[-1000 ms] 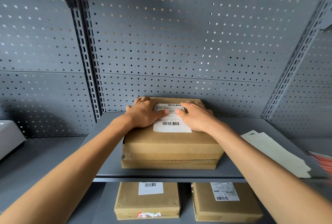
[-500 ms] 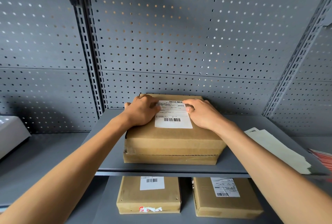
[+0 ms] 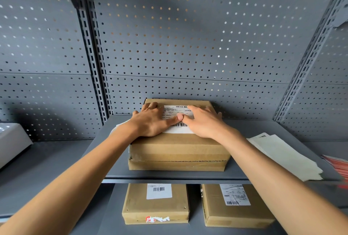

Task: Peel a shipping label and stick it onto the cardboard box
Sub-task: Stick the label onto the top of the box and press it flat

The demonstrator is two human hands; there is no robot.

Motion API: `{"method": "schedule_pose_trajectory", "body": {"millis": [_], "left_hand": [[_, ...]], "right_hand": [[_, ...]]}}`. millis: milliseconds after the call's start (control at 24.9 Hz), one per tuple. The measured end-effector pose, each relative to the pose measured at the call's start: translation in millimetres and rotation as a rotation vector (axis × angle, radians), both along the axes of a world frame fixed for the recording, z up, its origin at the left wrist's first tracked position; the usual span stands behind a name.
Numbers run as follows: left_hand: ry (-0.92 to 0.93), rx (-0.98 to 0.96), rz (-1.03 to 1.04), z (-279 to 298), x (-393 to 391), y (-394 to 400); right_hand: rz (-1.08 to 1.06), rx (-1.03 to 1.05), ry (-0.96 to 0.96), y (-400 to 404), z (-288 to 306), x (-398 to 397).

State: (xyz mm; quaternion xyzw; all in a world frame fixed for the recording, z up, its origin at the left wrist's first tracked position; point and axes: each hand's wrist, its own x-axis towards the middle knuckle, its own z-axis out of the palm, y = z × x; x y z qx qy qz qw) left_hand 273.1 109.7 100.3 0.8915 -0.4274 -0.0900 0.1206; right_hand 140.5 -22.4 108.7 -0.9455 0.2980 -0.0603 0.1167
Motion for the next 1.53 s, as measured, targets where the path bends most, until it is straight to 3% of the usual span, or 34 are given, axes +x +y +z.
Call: {"method": "schedule_pose_trajectory", "body": {"millis": [803, 1084, 1285, 1526], "left_hand": [[0.094, -0.253, -0.105, -7, 13, 17], [0.084, -0.235, -0.115, -1, 4, 29], [-0.013, -0.111, -0.069, -2, -9, 21], [0.006, -0.149, -0.062, -5, -7, 22]], "right_hand": [[0.091, 0.119, -0.097, -17, -2, -17], [0.054, 0.125, -0.090, -17, 1, -23], [0.020, 0.083, -0.034, 4, 1, -20], [0.024, 0.035, -0.024, 11, 0, -20]]}}
